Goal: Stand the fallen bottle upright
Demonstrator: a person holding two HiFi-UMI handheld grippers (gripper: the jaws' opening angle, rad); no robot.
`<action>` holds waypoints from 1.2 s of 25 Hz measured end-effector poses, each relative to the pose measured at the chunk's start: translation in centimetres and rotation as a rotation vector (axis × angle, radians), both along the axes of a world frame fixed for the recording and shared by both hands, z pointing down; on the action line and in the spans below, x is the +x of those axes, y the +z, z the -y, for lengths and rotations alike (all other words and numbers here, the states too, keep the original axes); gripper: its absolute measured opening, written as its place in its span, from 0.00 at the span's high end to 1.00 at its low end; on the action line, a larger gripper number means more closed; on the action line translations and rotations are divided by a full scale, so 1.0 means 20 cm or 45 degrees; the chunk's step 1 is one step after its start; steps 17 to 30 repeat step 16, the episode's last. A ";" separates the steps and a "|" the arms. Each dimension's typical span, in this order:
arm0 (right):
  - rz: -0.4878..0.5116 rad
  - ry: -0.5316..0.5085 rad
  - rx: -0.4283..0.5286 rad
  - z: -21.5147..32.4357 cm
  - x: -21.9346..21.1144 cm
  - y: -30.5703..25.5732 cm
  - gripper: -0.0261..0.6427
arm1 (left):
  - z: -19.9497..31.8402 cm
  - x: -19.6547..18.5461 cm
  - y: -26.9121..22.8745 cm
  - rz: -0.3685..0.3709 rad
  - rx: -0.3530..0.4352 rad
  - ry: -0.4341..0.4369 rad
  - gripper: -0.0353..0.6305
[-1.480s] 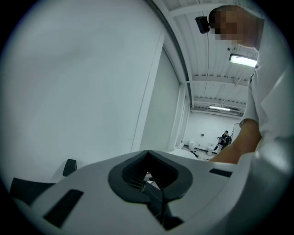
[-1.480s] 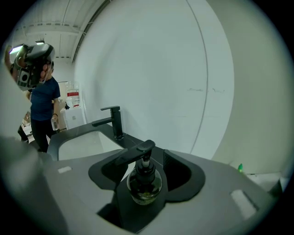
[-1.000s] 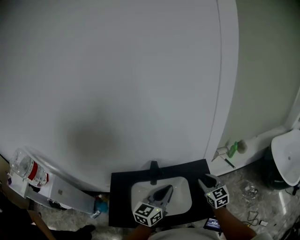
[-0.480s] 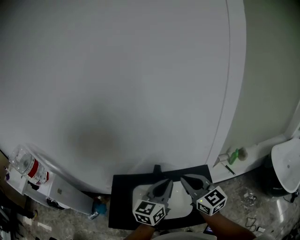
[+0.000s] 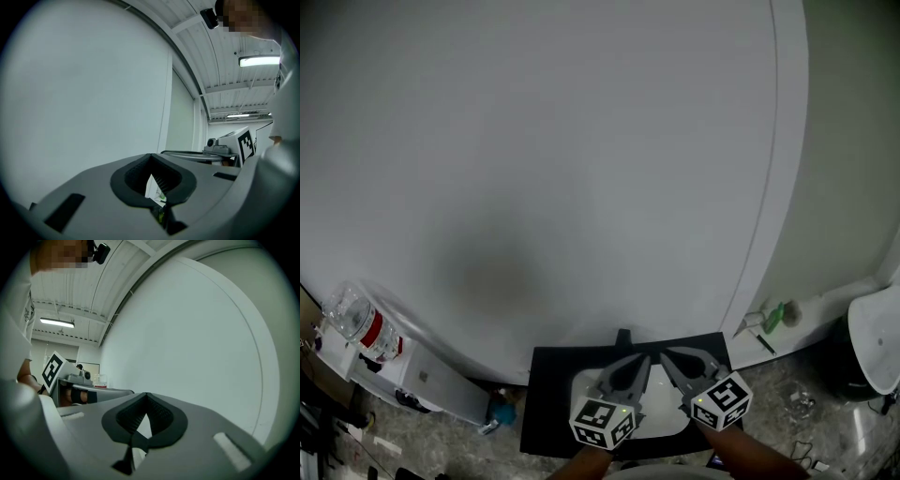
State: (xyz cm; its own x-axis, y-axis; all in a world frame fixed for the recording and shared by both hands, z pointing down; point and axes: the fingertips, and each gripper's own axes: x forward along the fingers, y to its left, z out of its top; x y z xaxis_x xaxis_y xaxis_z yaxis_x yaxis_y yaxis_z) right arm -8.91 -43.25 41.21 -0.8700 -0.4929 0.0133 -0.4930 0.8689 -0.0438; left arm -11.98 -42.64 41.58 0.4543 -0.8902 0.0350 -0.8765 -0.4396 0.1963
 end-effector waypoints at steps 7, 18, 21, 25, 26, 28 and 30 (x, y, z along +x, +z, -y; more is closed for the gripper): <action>0.024 0.014 -0.002 0.03 0.02 -0.01 0.96 | 0.03 -0.02 0.01 -0.022 -0.009 -0.006 0.94; 0.019 0.011 -0.015 0.02 0.02 0.00 0.96 | 0.03 -0.03 0.01 -0.027 -0.010 -0.011 0.94; 0.019 0.011 -0.015 0.02 0.02 0.00 0.96 | 0.03 -0.03 0.01 -0.027 -0.010 -0.011 0.94; 0.019 0.011 -0.015 0.02 0.02 0.00 0.96 | 0.03 -0.03 0.01 -0.027 -0.010 -0.011 0.94; 0.019 0.011 -0.015 0.02 0.02 0.00 0.96 | 0.03 -0.03 0.01 -0.027 -0.010 -0.011 0.94; 0.019 0.011 -0.015 0.02 0.02 0.00 0.96 | 0.03 -0.03 0.01 -0.027 -0.010 -0.011 0.94; 0.019 0.011 -0.015 0.02 0.02 0.00 0.96 | 0.03 -0.03 0.01 -0.027 -0.010 -0.011 0.94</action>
